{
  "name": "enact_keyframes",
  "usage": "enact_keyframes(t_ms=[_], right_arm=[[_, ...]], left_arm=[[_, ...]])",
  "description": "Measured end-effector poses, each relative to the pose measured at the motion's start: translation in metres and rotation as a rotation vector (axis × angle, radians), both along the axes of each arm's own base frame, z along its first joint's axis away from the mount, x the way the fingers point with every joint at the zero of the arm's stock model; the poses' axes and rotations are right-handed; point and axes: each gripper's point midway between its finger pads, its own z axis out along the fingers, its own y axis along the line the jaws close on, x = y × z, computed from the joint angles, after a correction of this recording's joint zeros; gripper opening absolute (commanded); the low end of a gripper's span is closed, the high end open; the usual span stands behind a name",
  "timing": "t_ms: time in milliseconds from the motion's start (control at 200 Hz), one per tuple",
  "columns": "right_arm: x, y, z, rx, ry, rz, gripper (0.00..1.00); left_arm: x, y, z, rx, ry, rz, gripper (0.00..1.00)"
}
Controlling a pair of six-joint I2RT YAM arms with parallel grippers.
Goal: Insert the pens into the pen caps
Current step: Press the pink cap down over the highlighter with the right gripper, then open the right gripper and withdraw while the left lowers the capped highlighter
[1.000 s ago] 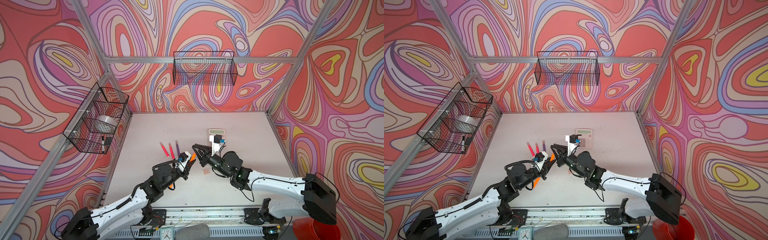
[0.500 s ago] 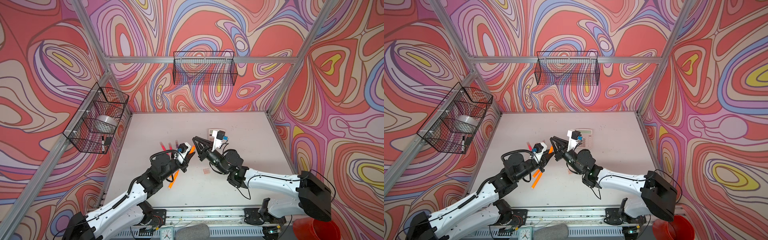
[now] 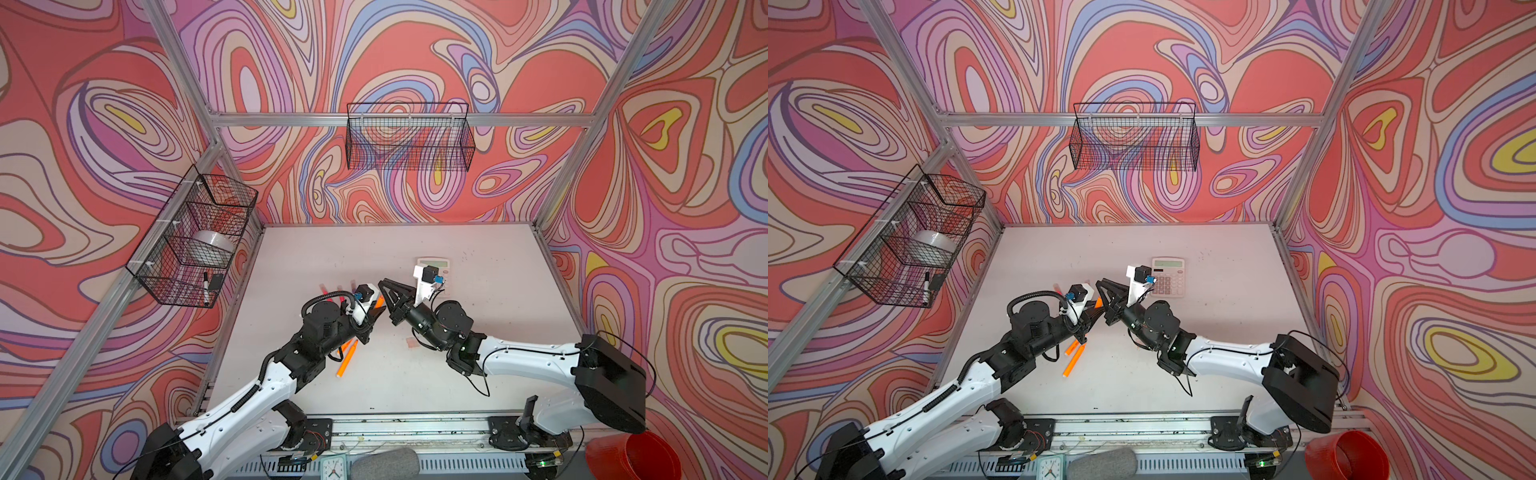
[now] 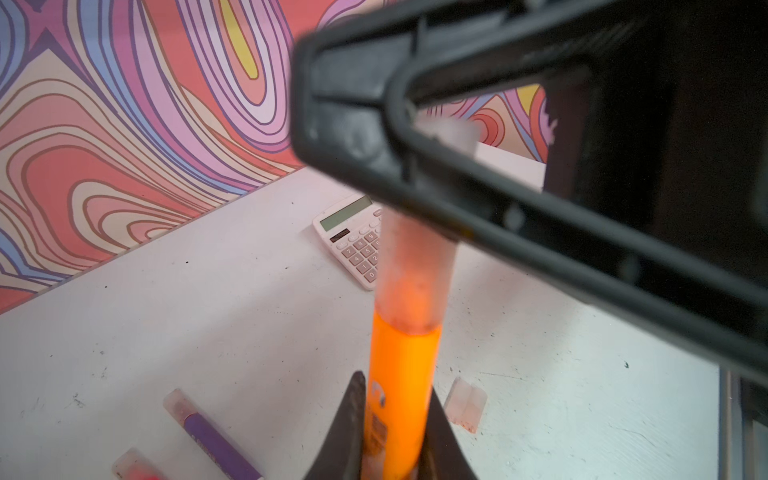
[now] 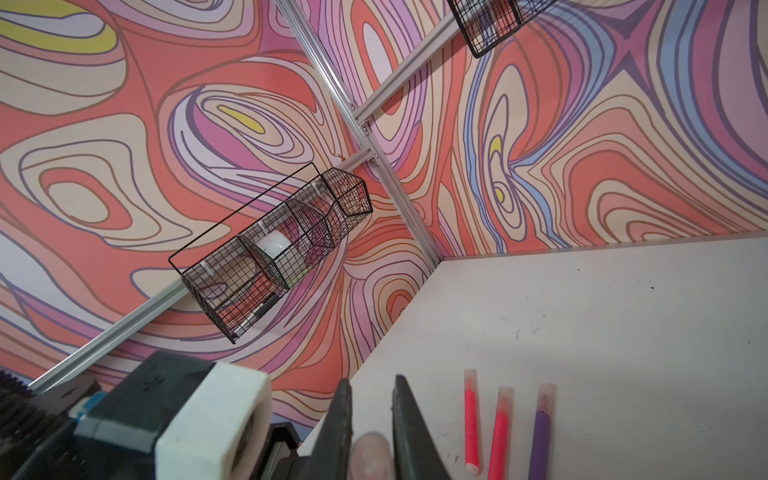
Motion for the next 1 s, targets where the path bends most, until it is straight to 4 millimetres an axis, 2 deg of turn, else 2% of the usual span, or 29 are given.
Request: enact_keyframes(t_ms=[260, 536, 671, 871, 996], right_arm=[[-0.002, 0.004, -0.032, 0.010, 0.052, 0.005, 0.00], [-0.006, -0.001, -0.033, 0.048, 0.072, 0.003, 0.00], [-0.009, -0.010, -0.025, 0.085, 0.067, -0.004, 0.00], [-0.012, -0.022, -0.005, 0.146, 0.048, -0.020, 0.00], [-0.015, -0.020, -0.001, 0.155, 0.052, -0.011, 0.00]], left_arm=[[-0.010, 0.004, -0.031, -0.008, 0.195, -0.057, 0.00], [-0.018, -0.002, -0.028, -0.064, 0.240, -0.107, 0.00], [-0.021, -0.009, -0.014, -0.113, 0.214, -0.160, 0.00], [-0.024, -0.017, 0.023, -0.226, 0.063, -0.244, 0.00], [-0.028, -0.014, 0.030, -0.272, 0.014, -0.271, 0.00]])
